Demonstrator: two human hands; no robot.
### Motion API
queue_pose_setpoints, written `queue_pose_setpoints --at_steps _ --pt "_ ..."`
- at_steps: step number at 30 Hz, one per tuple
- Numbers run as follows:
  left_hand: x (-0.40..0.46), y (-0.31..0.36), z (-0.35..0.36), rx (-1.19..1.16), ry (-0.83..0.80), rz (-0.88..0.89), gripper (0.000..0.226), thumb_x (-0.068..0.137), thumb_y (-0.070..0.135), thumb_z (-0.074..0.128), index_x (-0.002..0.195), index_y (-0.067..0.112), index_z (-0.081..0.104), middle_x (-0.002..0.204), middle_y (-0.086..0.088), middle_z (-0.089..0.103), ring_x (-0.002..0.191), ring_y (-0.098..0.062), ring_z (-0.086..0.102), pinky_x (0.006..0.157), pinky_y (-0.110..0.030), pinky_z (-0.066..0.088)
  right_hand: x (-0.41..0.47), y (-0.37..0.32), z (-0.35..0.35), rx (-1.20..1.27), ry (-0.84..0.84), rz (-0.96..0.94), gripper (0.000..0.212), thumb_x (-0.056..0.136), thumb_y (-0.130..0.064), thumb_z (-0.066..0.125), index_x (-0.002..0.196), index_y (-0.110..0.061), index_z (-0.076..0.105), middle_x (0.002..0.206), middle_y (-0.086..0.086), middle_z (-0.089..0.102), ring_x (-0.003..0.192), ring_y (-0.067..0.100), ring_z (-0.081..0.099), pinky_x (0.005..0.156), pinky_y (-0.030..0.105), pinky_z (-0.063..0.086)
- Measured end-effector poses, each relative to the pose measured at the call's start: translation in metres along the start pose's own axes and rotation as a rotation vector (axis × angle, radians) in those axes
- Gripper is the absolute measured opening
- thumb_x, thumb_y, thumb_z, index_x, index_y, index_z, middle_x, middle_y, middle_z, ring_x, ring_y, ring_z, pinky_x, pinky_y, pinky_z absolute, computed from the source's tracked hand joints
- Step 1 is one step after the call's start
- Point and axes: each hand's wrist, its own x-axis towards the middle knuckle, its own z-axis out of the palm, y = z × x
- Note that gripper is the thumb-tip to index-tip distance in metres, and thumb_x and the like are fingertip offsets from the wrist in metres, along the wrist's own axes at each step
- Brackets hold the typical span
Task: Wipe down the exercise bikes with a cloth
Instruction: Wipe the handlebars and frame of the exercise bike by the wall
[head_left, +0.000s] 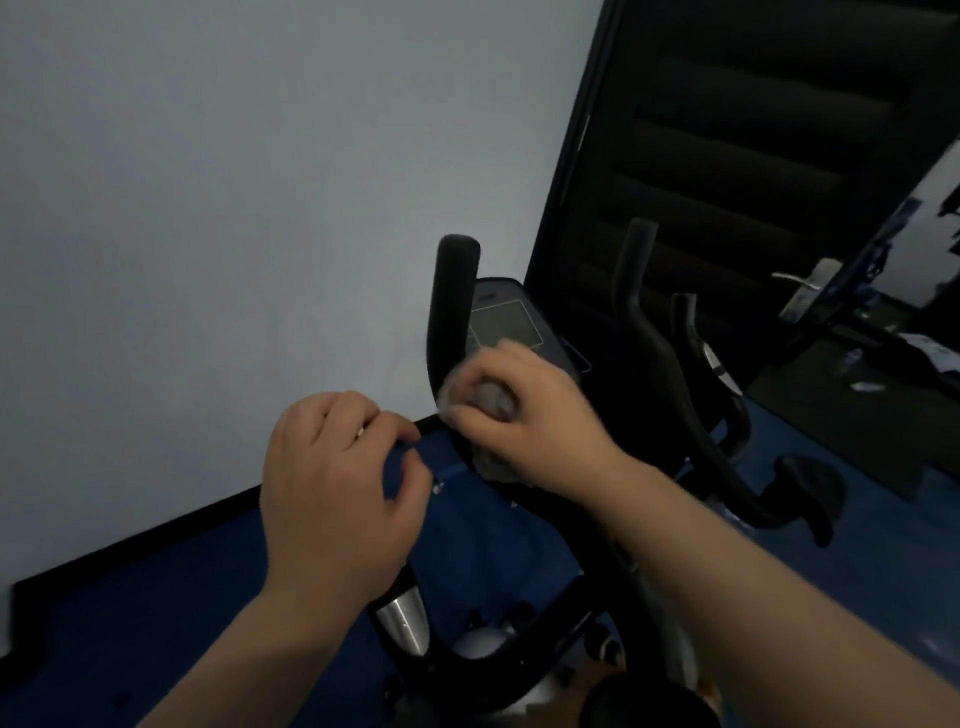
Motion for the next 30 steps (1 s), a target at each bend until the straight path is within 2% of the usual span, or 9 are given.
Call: queue_pose_setpoints --at_steps 3,6,9,13,16,20,24,27,30 --pt "0.000 0.000 -0.003 0.026 -0.033 0.012 0.014 0.079 0.021 0.059 0.081 0.014 0.071 0.079 0.002 0.055 0.084 -0.019 0.047 0.078 -0.027 0.032 -0.003 -0.009 0.026 -0.008 0.108 0.012 0.017 0.084 -0.029 0.069 0.087 -0.017 0.057 0.094 -0.003 0.044 0.083 0.014 0.052 0.070 0.041 0.051" --pt "0.000 -0.001 -0.005 0.045 -0.062 0.028 0.015 0.080 0.022 0.058 0.082 0.014 0.071 0.080 0.003 0.055 0.086 -0.019 0.048 0.079 -0.027 0.032 -0.035 0.010 0.012 -0.104 -0.012 -0.136 0.015 0.084 -0.022 0.068 0.086 -0.021 0.053 0.093 -0.006 0.042 0.078 0.012 0.049 0.065 0.039 0.050" --pt "0.000 0.000 -0.003 0.049 -0.032 0.014 0.014 0.079 0.021 0.059 0.081 0.014 0.071 0.081 0.002 0.056 0.087 -0.019 0.045 0.080 -0.027 0.031 -0.032 0.017 -0.005 -0.063 -0.065 -0.184 0.015 0.085 -0.026 0.067 0.090 -0.026 0.052 0.095 -0.014 0.041 0.081 0.008 0.051 0.069 0.034 0.050" --pt "0.000 0.001 -0.002 0.081 -0.033 0.014 0.018 0.081 0.023 0.056 0.083 0.014 0.071 0.082 0.000 0.057 0.088 -0.020 0.044 0.079 -0.027 0.030 -0.002 0.004 0.017 0.109 0.112 -0.035 0.020 0.086 -0.032 0.067 0.096 -0.027 0.050 0.097 -0.016 0.048 0.089 0.005 0.054 0.077 0.035 0.050" --pt "0.000 0.001 -0.003 0.072 -0.046 0.018 0.021 0.081 0.025 0.054 0.082 0.015 0.072 0.082 0.000 0.057 0.089 -0.021 0.045 0.079 -0.026 0.028 -0.032 0.017 0.020 0.077 0.132 -0.029 0.015 0.086 -0.034 0.062 0.090 -0.030 0.049 0.091 -0.019 0.047 0.084 0.000 0.052 0.071 0.023 0.046" --pt "0.000 0.001 -0.002 0.044 -0.036 0.008 0.021 0.081 0.025 0.054 0.083 0.016 0.073 0.080 0.001 0.057 0.090 -0.022 0.046 0.080 -0.026 0.028 -0.047 0.033 -0.007 0.067 0.061 0.009 0.014 0.084 -0.042 0.060 0.083 -0.035 0.048 0.086 -0.018 0.054 0.082 0.004 0.057 0.070 0.037 0.051" --pt "0.000 0.000 -0.003 0.052 -0.041 0.011 0.021 0.081 0.024 0.054 0.084 0.015 0.073 0.081 0.001 0.056 0.091 -0.023 0.045 0.079 -0.028 0.029 -0.020 0.022 0.014 0.208 0.163 0.122 0.011 0.089 -0.032 0.062 0.085 -0.025 0.054 0.086 -0.010 0.059 0.085 0.010 0.058 0.076 0.045 0.050" --pt "0.000 0.001 -0.002 0.034 -0.030 0.026 0.021 0.081 0.024 0.054 0.083 0.015 0.073 0.080 0.001 0.057 0.092 -0.021 0.043 0.080 -0.026 0.026 -0.057 0.035 0.009 0.064 0.143 0.090 0.014 0.089 -0.032 0.055 0.077 -0.035 0.047 0.079 -0.016 0.051 0.076 0.003 0.053 0.067 0.036 0.048" --pt "0.002 0.000 0.000 0.010 0.009 0.042 0.021 0.081 0.023 0.055 0.082 0.015 0.074 0.079 -0.001 0.057 0.090 -0.021 0.044 0.081 -0.025 0.025 -0.083 0.042 -0.011 0.050 0.103 0.081 0.008 0.087 -0.034 0.054 0.081 -0.032 0.049 0.081 -0.015 0.049 0.077 0.004 0.053 0.066 0.035 0.047"
